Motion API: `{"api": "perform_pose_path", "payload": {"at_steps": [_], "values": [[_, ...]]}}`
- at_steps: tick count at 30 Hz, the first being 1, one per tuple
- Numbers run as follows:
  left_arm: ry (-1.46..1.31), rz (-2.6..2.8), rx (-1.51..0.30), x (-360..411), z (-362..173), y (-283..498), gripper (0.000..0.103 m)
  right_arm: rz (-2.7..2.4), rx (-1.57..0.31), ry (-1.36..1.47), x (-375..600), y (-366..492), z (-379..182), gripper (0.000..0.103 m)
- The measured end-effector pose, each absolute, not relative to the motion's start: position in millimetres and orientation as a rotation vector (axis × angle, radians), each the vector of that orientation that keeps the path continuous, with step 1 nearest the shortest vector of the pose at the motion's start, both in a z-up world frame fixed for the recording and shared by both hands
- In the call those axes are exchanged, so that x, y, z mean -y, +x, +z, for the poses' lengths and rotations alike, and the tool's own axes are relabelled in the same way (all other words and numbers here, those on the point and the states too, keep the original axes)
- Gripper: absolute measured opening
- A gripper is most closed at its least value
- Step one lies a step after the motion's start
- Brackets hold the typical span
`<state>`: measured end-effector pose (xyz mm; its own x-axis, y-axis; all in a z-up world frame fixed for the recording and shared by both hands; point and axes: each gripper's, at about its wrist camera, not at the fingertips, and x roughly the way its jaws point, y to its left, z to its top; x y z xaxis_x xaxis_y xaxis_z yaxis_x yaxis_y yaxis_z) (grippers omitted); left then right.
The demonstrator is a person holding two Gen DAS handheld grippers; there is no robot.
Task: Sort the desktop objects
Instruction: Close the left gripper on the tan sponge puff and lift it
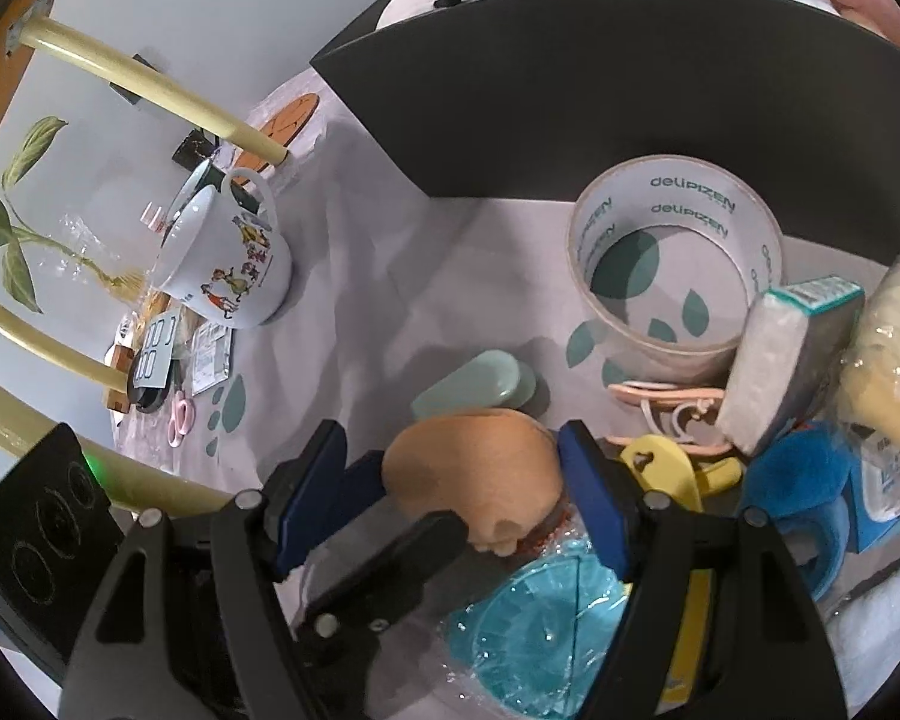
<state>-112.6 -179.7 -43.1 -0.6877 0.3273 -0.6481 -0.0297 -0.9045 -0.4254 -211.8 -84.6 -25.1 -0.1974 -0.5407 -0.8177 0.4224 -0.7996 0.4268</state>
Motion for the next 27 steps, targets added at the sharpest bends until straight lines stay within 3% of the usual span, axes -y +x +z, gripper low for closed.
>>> {"api": "perform_pose_path", "payload": {"at_steps": [5, 13, 27], "values": [[-1.176, 2.657, 0.576, 180.8, -49.0, -113.5, 0.038, -2.036, 0.056, 1.47, 90.4, -211.6, -27.6, 0.072], [-1.131, 2.68, 0.602, 185.2, -34.6, -103.3, 0.038, -1.992, 0.102, 1.463, 86.8, -201.6, -22.7, 0.063], [-1.073, 2.712, 0.492, 149.5, 5.7, -85.8, 0.038, -2.029, 0.169, 1.397, 54.0, -179.4, 6.7, 0.064]]}}
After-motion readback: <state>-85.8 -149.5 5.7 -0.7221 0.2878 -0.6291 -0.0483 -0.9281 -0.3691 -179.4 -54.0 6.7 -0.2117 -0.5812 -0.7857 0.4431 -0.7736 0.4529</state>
